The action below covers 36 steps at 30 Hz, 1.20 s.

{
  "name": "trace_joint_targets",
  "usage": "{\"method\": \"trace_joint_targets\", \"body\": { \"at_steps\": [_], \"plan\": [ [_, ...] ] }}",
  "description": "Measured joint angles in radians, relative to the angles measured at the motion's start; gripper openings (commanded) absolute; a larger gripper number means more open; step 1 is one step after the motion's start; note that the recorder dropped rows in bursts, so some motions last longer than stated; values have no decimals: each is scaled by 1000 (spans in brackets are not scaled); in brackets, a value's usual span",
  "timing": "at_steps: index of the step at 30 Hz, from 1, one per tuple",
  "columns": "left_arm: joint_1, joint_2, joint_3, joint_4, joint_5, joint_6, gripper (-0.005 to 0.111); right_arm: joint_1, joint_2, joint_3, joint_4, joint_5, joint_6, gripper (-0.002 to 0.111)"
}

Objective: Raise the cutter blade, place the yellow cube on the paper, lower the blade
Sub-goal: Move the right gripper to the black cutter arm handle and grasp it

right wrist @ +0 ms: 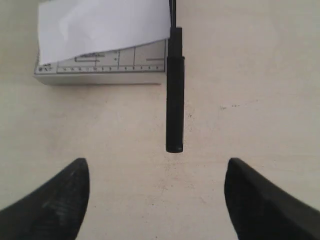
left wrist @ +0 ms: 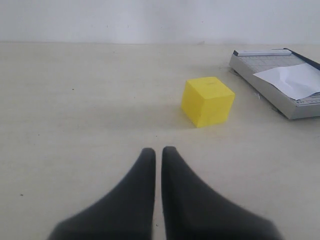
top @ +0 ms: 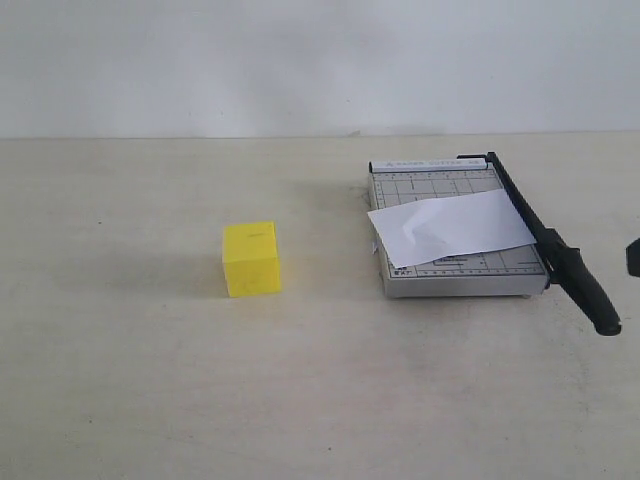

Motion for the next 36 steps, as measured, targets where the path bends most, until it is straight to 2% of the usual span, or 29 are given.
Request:
{"method": "trace_joint_targets", "body": {
  "at_steps": [6,12,25,36],
  "plan": [
    [0,0,0,0,0,0,5,0,265,-135,-14,31,-61,71],
    [0,0,0,0,0,0,5,0,408,-206,-32,28,-92,71],
    [0,0,0,0,0,0,5,1,627,-212,-60,-62,-104,70],
    [0,0,0,0,0,0,5,1,725,-212,-51,-135,-111,70]
  ]
}}
